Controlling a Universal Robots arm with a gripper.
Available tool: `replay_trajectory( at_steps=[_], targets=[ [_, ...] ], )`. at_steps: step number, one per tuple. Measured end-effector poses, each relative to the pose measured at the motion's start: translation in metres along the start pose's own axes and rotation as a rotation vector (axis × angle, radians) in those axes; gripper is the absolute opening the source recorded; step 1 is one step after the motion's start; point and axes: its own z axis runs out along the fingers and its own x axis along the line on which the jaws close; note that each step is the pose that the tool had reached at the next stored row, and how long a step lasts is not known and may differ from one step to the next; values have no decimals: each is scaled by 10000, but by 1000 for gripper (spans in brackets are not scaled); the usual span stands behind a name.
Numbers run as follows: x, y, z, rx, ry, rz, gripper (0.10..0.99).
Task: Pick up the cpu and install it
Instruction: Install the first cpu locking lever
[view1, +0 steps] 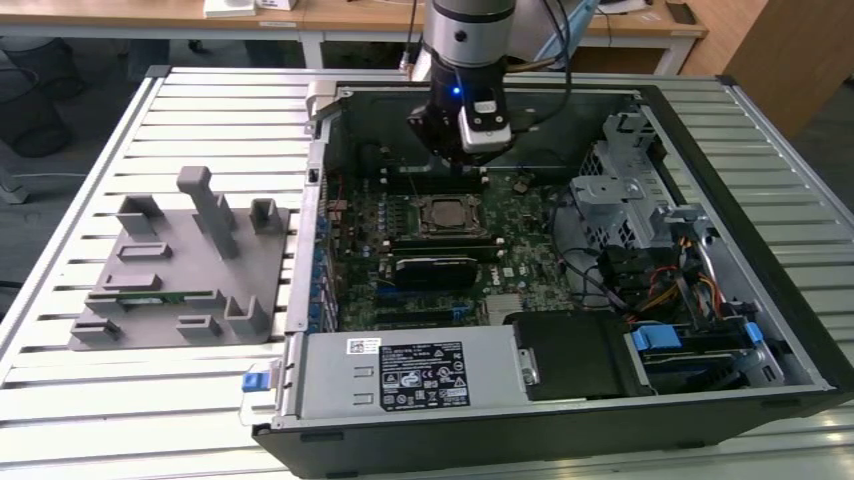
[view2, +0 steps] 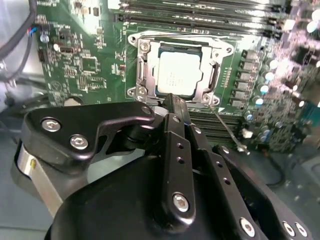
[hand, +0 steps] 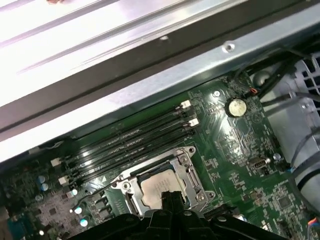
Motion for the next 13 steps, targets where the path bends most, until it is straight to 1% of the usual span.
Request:
replay_trajectory(
  at_steps=[8,11,13],
  targets=[
    [2,-1,42,-46,36,-1445,106],
    [16,-8,60,-56,45,-1799,106],
    [55,-25,61,-59,47,-1870,106]
  ],
)
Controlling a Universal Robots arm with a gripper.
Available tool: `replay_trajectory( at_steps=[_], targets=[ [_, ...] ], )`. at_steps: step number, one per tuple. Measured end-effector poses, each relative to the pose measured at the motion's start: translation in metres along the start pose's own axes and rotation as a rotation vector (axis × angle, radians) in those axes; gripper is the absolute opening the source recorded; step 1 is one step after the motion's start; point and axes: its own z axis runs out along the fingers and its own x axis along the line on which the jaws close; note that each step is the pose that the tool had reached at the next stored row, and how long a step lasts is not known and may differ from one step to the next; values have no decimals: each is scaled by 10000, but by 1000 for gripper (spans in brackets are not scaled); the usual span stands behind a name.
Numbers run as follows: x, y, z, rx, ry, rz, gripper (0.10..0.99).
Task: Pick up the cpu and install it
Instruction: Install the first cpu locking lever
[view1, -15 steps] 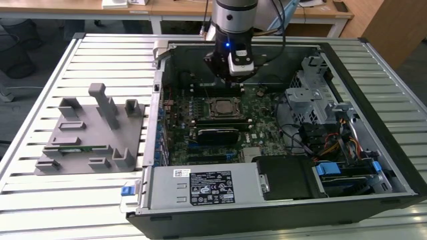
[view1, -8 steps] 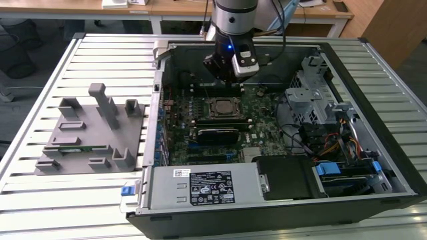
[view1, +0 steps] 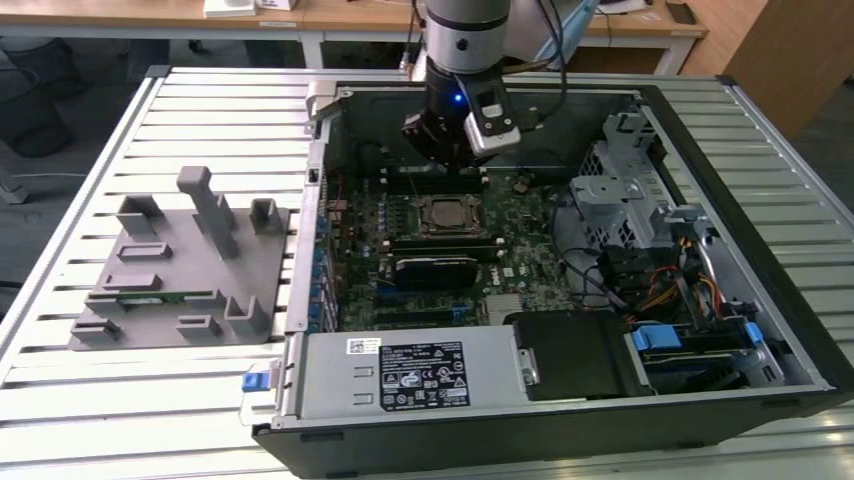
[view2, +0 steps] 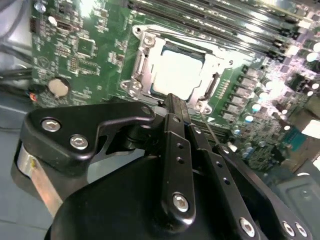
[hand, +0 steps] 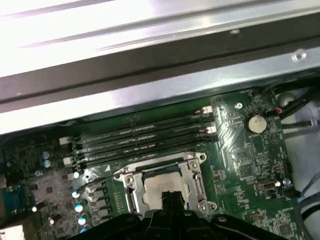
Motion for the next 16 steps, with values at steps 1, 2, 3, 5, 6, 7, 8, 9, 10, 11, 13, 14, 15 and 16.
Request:
replay_trajectory(
  at_steps=[1,2,3,5,6,7,8,9,10,11,13,14,15,16],
  targets=[
    [27,-6,0,0,1,-14,106],
    [58,-13,-2,0,1,-28,106],
    [79,-17,-2,-3,1,-57,106],
    [85,-18,-1,-11,8,-318,106],
    [85,-19,1,-17,12,-499,106],
    [86,-19,2,-23,17,-693,106],
    [86,-19,3,-27,22,-868,106],
    [86,-19,3,-30,27,-1037,106],
    [90,-20,4,-29,30,-1143,106],
    [99,-22,4,-31,31,-1203,106],
    [142,-32,2,-31,35,-1256,106],
    [175,-39,2,-33,34,-1267,106],
    [212,-48,0,-31,35,-1273,106],
    [249,-56,-1,-32,35,-1282,106]
  ],
)
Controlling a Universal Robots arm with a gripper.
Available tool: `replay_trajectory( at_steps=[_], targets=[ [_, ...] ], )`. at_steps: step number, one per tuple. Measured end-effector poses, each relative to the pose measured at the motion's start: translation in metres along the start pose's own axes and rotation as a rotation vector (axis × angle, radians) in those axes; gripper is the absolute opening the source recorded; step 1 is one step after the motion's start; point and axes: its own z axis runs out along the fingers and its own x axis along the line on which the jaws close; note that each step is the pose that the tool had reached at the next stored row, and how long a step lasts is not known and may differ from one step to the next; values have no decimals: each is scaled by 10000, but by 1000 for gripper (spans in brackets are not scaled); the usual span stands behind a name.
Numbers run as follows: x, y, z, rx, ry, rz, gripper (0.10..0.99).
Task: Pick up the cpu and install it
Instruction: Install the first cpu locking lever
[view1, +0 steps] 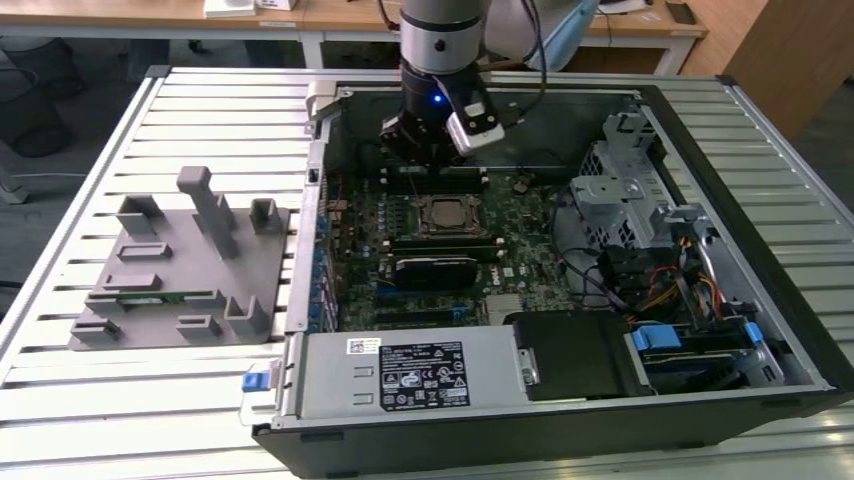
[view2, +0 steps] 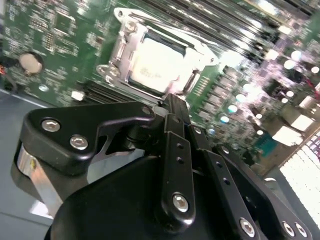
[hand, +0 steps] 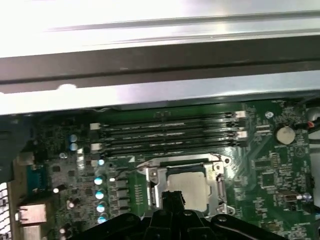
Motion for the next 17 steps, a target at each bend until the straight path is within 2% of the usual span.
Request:
replay_trajectory(
  at_steps=[4,9,12,17],
  targets=[
    [135,-13,-2,-10,1,-21,106],
    [251,-24,-6,-14,2,-27,106],
    [291,-27,-7,-20,3,-27,106],
    [314,-26,-28,-65,23,-48,106]
  ],
)
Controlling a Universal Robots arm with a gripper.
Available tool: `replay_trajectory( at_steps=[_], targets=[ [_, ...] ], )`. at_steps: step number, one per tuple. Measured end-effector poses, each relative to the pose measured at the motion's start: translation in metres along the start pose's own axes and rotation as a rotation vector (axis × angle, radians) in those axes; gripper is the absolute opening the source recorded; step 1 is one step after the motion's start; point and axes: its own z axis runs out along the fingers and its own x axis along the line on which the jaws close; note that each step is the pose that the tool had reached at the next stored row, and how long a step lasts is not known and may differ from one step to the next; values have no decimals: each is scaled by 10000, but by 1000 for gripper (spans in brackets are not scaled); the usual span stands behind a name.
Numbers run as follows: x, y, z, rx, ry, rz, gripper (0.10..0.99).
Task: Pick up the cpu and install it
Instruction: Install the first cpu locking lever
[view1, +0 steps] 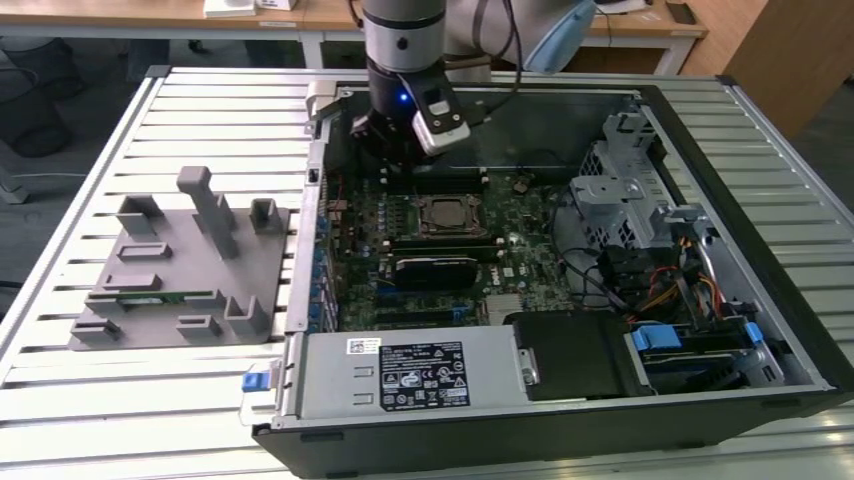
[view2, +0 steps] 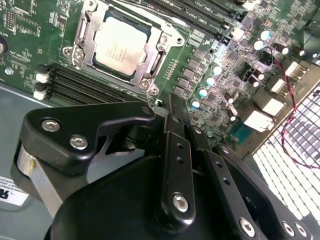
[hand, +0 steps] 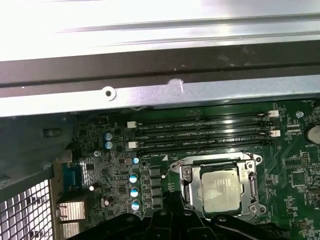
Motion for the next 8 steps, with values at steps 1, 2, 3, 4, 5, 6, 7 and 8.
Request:
replay_trajectory(
  at_steps=[1,2,3,4,5,6,7,8],
  targets=[
    [6,0,-3,-3,4,-18,106],
    [13,0,-5,-3,6,-46,106],
    [19,1,-5,-6,7,-86,106],
    [22,1,-5,-8,9,-149,106],
    [24,0,-6,-9,13,-240,106],
    [24,0,-6,-11,18,-367,106],
    [25,0,-6,-17,22,-526,106],
    [26,0,-6,-20,26,-653,106]
  ],
)
